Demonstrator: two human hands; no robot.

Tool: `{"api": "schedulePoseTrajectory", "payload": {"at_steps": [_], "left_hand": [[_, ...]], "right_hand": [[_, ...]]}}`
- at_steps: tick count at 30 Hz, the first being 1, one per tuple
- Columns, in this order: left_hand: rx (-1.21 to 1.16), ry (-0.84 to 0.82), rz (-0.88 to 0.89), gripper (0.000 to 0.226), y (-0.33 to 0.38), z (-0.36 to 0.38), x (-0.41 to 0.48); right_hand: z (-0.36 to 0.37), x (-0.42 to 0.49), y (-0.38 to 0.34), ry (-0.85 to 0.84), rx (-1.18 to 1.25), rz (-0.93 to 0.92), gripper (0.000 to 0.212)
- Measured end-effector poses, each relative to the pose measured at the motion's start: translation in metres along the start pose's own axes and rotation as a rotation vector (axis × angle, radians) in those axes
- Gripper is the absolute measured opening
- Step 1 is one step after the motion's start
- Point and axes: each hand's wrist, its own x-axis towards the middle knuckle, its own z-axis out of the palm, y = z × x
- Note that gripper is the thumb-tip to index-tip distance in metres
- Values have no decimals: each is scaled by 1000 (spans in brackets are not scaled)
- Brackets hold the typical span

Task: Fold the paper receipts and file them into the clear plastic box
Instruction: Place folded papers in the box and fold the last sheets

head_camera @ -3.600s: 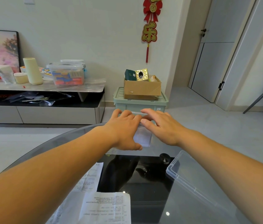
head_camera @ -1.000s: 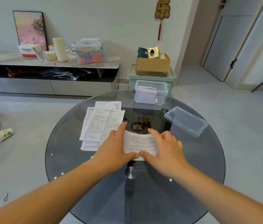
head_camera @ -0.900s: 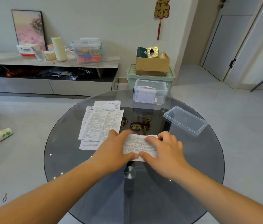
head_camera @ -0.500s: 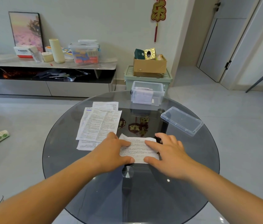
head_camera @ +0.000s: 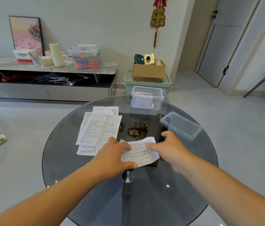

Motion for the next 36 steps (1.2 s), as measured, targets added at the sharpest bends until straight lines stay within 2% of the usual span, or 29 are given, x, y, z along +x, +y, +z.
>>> {"api": "schedulePoseTrajectory", "payload": {"at_steps": [2,4,6,8,10,12,15,17,19,22,25,28,36], "left_hand": [[-3,18,3,74,0,1,-1],[14,35,14,74,1,3,-3],[-15,42,21,71,4,5,-4],[-91,110,32,65,7,2,-5],[-130,266,102,60,12,-7,-4],[-170,410,225,62,18,-18,-3],[-263,440,347,68,27,-27,-4],[-264,389,366,65,30,-27,-6],[-217,327,359,46,27,-25,-10],[-188,186,308,7,20,-25,-16],[-219,101,218,19,9,-20,-17],[-223,82,145,20,1,-15,-15],[-17,120,63,22,-3,-7,-7]], "right_hand": [[1,0,0,-35,23,45,66],[1,-2,4,-78,-56,-5,32],[0,-1,7,-37,-101,-89,10],[-5,0,6,70,-54,-195,8],[-15,1,2,205,-37,-387,13],[-24,-2,-3,280,-181,-651,12],[-26,-4,0,270,-491,-1048,4],[-23,-5,8,192,-631,-1149,10],[-21,-5,15,74,-668,-1129,11],[-20,-10,21,-36,-585,-954,7],[-20,-12,25,-95,-463,-768,6],[-20,-11,29,-137,-380,-622,8],[-2,-4,33,-119,-306,-456,20]]}}
